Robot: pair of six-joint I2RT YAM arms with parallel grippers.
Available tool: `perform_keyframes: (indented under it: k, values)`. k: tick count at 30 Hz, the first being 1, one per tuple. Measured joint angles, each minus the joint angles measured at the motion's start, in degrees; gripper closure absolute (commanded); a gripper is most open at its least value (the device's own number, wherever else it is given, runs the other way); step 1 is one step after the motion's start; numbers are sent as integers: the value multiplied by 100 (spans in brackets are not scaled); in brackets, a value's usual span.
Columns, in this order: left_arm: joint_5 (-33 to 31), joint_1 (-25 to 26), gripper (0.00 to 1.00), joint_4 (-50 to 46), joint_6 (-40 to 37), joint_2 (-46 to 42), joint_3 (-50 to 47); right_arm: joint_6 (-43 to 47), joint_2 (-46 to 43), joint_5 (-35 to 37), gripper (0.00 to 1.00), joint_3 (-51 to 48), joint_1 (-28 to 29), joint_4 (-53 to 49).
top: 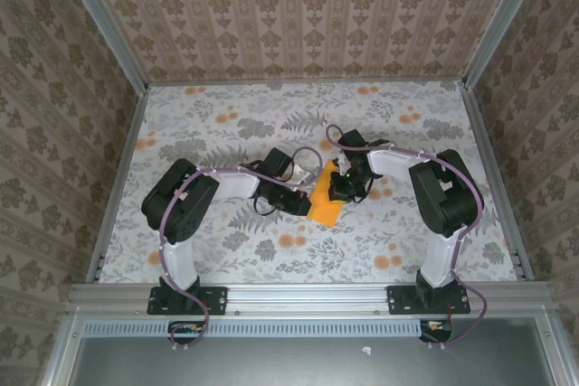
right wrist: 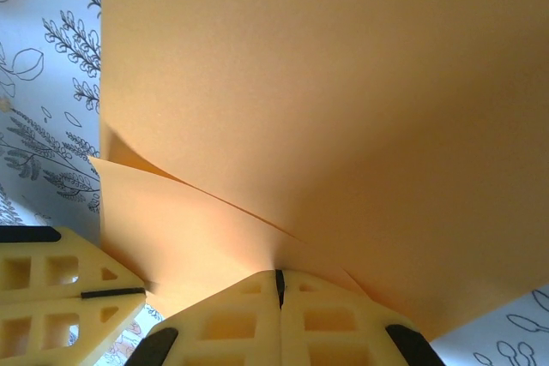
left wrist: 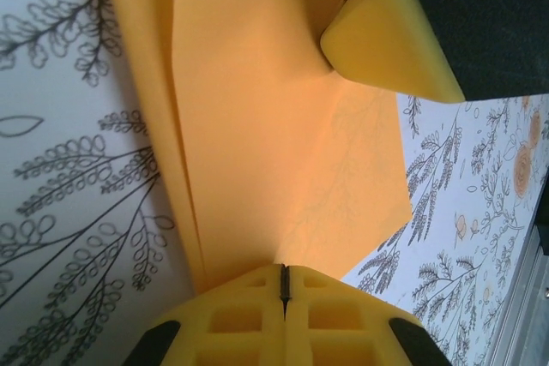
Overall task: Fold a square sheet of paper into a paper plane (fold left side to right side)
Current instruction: Fold the triangle a second time at the center of the table.
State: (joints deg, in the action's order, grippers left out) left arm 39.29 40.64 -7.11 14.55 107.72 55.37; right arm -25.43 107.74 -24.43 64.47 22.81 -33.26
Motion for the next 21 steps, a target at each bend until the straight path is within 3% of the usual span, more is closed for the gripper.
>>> perform_keyframes:
  k: [14,17,21]
  values:
    - [-24,-321,99,-144,-4,-437,-505,0,-2,20,99,9,-2,-15]
    - [-105,-409,94,-308,-4,-595,-566,-24,-50,-17,93,-44,-2,90]
    - [-181,-503,80,-422,0,-938,-579,-160,-321,15,73,-240,-55,442]
